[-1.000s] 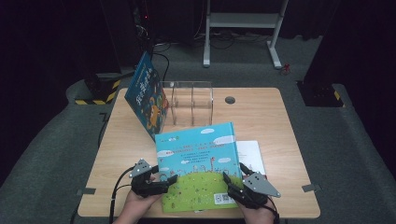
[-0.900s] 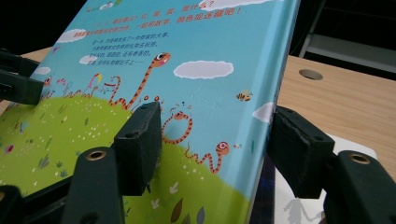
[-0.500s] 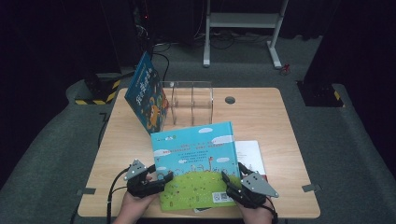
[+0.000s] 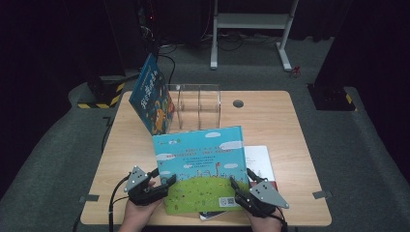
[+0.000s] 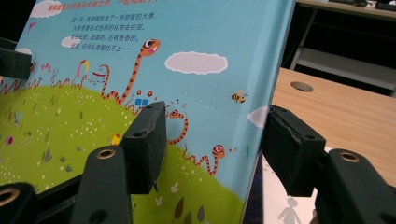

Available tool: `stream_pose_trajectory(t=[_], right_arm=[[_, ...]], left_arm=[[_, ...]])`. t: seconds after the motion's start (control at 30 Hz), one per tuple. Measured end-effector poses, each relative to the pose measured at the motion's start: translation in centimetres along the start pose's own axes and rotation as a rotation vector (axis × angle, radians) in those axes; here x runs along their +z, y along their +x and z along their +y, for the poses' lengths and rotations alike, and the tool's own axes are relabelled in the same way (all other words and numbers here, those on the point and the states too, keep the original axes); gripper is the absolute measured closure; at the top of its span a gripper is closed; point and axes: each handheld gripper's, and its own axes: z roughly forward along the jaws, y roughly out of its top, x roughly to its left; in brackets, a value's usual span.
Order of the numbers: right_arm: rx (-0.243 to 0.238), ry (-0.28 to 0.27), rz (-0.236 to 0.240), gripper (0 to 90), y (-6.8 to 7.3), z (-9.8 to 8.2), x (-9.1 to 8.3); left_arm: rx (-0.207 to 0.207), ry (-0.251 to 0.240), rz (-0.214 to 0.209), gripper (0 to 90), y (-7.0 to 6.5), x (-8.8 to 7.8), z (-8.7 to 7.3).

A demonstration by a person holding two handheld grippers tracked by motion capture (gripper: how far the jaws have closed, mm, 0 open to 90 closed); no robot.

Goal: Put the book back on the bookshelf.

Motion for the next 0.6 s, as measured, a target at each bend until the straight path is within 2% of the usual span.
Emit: stream_pose_trajectory(t=[0.3, 0.6], right_arm=[[-0.008, -0.042, -0.014, 46.2, 0.2, 0.2, -0.5], [-0.016, -0.096, -0.046, 50.2, 0.5, 0.5, -1.3]], left_arm=[[0.015, -0.058, 0.018, 38.9, -0.3, -0.7, 0.3], [0.045, -0.121, 0.027, 45.3, -0.8, -1.6, 0.5]])
